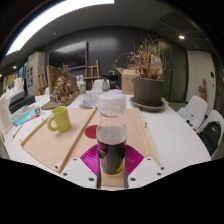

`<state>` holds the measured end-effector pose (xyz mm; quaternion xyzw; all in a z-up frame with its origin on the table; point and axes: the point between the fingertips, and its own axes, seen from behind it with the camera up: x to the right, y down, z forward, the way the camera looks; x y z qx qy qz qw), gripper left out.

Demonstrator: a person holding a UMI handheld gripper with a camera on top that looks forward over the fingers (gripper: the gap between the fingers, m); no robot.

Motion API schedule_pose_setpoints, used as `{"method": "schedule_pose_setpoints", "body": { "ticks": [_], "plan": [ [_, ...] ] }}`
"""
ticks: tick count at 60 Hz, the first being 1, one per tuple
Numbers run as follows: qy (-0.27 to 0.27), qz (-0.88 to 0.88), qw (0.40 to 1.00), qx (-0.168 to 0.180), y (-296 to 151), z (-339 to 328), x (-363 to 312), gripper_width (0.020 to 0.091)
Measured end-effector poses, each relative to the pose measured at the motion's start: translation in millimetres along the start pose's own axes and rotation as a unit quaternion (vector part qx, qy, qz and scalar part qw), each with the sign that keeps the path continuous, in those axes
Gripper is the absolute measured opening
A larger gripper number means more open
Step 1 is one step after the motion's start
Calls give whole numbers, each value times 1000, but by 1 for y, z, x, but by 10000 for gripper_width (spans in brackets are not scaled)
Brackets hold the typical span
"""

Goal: Pour water

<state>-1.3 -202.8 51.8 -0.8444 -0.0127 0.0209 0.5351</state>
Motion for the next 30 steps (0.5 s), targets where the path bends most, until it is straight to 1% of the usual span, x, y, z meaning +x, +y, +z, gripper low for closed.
{"method": "schedule_pose_setpoints", "body": {
  "ticks": [7,13,20,24,30],
  "plan": [
    [25,-23,999,1,-13,2,3,298],
    [58,-40,998,8,-38,5,9,299],
    [106,-101,989,25,-84,15,12,297],
    [135,-151,979,26,-110,22,9,298],
    [183,-256,949,32,-152,37,-2,298]
  ]
}}
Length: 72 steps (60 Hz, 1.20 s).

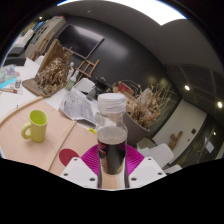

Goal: Pour water

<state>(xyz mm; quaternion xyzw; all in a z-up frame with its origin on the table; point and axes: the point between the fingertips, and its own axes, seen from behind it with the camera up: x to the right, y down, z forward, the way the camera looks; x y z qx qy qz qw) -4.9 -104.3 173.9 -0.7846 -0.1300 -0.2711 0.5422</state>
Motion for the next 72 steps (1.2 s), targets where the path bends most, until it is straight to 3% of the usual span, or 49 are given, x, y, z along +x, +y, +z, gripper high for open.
{"method": "schedule_pose_setpoints", "body": {
  "ticks": [18,31,43,50,56,63,72],
  "plan": [
    [100,-347,931,63,-90,41,-47,296],
    [136,-530,831,95,-98,58,-82,299],
    [130,-580,796,113,-96,60,-100,297],
    [118,-555,817,106,-91,61,-99,298],
    [82,-448,886,91,-86,56,-94,298],
    [21,-250,967,53,-76,49,-87,298],
    [-50,-20,999,-5,-47,51,-92,298]
  ]
}}
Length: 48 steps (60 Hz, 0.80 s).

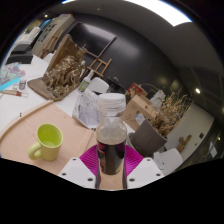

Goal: Pour water

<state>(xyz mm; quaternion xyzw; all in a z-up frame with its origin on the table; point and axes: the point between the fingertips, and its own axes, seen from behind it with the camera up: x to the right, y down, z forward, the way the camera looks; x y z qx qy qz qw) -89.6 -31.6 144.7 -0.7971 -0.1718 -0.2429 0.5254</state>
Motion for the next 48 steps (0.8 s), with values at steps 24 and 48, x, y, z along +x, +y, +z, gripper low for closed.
{"method": "schedule_pose_setpoints", "body": {
  "ticks": [24,48],
  "plan": [
    [-72,237,967,-53,82,31,-43,306],
    [-68,307,946,-75,82,-5,-23,829]
  ]
}}
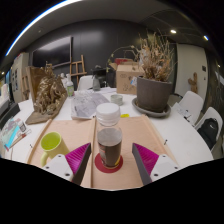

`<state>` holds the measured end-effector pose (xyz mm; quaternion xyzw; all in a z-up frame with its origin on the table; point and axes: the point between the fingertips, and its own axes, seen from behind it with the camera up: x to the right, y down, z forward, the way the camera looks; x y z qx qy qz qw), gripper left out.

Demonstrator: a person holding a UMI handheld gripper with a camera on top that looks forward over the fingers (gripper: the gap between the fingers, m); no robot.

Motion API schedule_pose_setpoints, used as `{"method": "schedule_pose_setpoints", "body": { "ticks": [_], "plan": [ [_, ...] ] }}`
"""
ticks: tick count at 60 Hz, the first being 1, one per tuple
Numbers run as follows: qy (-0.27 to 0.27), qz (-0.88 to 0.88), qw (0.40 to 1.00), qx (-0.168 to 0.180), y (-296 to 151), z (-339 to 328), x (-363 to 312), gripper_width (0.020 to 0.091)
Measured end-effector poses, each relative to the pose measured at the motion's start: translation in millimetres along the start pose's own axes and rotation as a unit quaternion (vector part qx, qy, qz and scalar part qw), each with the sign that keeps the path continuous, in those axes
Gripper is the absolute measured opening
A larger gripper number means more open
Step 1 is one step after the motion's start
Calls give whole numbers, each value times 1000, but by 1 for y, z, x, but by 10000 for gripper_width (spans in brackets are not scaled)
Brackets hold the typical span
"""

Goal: Pour water

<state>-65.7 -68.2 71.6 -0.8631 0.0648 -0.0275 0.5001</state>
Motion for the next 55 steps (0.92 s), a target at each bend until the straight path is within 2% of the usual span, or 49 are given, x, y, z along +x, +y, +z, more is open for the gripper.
{"method": "schedule_pose_setpoints", "body": {
  "ticks": [2,12,28,40,55],
  "plan": [
    [3,4,1000,-1,-4,-14,0,858],
    [18,-6,999,-35,-9,-105,-25,857],
    [28,-45,997,-48,-2,-239,-92,855],
    [30,-49,997,-49,9,-281,-120,855],
    [39,-63,996,-49,14,-284,-122,857]
  ]
}}
